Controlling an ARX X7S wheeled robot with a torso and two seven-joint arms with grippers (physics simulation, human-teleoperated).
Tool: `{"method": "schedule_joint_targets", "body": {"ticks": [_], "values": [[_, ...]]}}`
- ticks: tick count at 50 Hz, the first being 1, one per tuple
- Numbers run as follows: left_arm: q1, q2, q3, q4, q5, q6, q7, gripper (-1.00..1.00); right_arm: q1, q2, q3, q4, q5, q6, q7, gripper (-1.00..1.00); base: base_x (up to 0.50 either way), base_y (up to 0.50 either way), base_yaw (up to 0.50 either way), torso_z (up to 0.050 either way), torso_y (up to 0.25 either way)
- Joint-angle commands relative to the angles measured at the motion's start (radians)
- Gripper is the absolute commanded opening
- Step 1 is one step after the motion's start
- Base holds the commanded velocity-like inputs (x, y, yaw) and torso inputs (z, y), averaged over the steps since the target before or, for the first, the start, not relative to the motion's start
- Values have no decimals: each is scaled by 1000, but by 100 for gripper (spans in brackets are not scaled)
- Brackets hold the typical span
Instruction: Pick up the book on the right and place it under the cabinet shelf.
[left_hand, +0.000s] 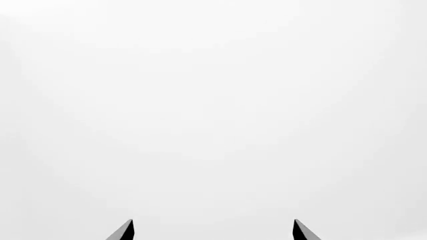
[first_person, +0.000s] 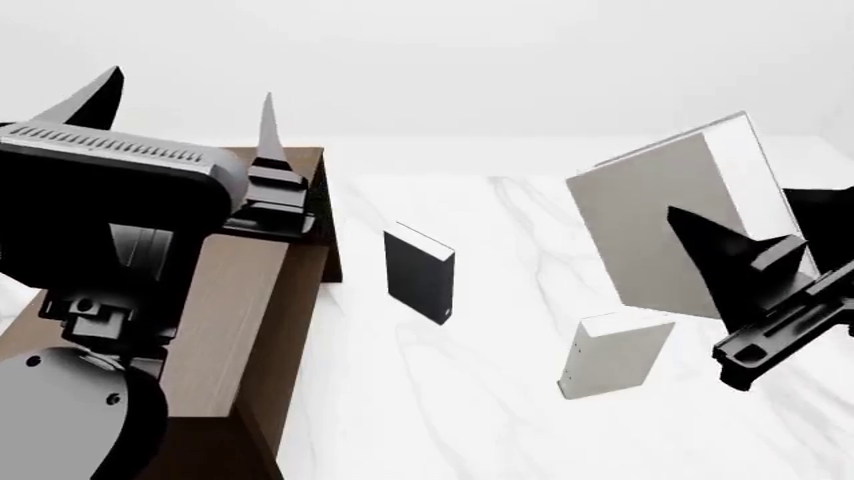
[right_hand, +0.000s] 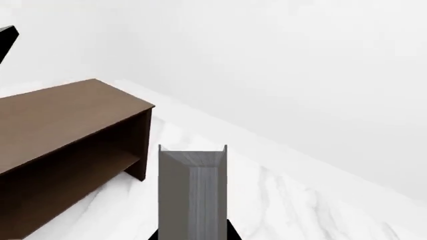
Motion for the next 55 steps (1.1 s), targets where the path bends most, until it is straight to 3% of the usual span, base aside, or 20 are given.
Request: {"method": "schedule_joint_targets", "body": {"ticks": [1, 9, 19, 55], "values": [[10, 8, -52, 34, -20, 47, -2, 100, -71, -171, 87, 5, -104, -213, 9, -100, 0, 0, 0, 0, 0], [13, 2, -69, 43, -31, 76, -8, 100, -93, -348, 28, 45, -191, -266, 2, -100, 0, 0, 0, 0, 1], [20, -13, -33, 12, -12, 104, -20, 100, -139, -488, 2, 84, -228, -338, -2, -100, 0, 0, 0, 0, 1], [25, -50, 20, -28, 11, 138, -62, 100, -536, -865, -145, 196, -393, -535, -86, -100, 0, 0, 0, 0, 1]]}}
